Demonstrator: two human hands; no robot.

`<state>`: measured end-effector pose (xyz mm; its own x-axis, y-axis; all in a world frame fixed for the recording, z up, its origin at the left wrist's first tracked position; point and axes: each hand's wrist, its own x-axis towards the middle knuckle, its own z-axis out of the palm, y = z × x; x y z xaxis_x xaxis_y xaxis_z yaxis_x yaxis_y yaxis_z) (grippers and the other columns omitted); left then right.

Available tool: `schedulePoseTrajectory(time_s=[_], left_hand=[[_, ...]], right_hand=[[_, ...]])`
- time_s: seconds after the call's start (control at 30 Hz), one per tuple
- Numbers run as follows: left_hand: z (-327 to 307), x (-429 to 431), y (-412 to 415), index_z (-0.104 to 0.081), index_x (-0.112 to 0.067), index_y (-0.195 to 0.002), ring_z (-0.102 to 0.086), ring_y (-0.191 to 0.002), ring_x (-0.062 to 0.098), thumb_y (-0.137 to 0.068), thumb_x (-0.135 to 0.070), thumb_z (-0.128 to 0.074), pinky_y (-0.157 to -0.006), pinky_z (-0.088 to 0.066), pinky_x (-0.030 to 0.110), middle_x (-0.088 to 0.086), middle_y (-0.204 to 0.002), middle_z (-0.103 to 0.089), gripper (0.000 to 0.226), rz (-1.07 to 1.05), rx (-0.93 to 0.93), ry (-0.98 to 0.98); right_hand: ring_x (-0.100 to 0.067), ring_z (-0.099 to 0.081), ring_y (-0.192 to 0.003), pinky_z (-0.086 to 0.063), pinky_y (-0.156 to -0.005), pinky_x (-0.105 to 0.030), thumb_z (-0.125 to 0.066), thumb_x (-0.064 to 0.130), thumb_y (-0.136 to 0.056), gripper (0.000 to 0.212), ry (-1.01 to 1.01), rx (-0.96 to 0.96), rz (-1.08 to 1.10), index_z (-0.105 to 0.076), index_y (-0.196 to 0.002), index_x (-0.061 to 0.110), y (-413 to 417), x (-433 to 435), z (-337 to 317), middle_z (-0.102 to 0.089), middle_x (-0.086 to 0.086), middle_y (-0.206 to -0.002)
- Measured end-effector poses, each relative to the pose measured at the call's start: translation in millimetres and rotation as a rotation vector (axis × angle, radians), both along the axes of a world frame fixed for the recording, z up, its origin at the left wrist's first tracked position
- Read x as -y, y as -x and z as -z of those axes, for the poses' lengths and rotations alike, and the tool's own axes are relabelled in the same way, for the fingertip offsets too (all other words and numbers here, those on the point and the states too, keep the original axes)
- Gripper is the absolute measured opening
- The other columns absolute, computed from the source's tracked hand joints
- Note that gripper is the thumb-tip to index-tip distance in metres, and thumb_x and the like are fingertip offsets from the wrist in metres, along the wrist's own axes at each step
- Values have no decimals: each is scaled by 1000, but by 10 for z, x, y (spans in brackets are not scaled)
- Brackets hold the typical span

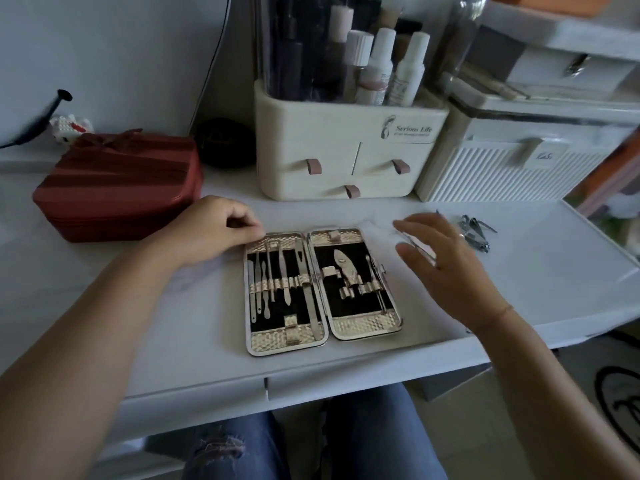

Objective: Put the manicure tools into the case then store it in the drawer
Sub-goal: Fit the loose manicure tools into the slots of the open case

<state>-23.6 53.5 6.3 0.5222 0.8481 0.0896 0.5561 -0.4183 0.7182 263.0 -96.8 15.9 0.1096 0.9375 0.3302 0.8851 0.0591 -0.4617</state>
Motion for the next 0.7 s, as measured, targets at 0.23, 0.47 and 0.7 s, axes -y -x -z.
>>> schedulePoseTrajectory(time_s=[0.23, 0.47, 0.7], left_hand=[[3, 3, -14, -69, -24, -73, -58, -67, -9, -78, -21, -73, -62, -37, 0, -23, -80, -68, 7, -12, -18, -41], [25, 7, -14, -70, -21, -75, -61, -73, -7, -79, -18, -72, -67, -39, -1, -20, -84, -69, 5, -19, 2, -44], [15, 21, -19, -70, -20, -77, -60, -70, -6, -79, -22, -72, -65, -39, 0, -17, -84, -70, 3, -37, -12, -24]], right_hand=[[-14, -33, -127, -21, -95, -29, -22, 58, -86, 61, 115, 241, 91, -50, -131, 28, -339, 515, 222, -41, 11, -139], [-14, -34, -129, -25, -102, -31, -22, 60, -90, 59, 59, 285, 61, -51, -131, 29, -298, 639, 320, -42, 8, -139], [-17, -47, -114, -33, -96, -29, -44, 50, -88, 50, -98, 268, -12, -61, -123, 19, -216, 957, 471, -55, 2, -123]])
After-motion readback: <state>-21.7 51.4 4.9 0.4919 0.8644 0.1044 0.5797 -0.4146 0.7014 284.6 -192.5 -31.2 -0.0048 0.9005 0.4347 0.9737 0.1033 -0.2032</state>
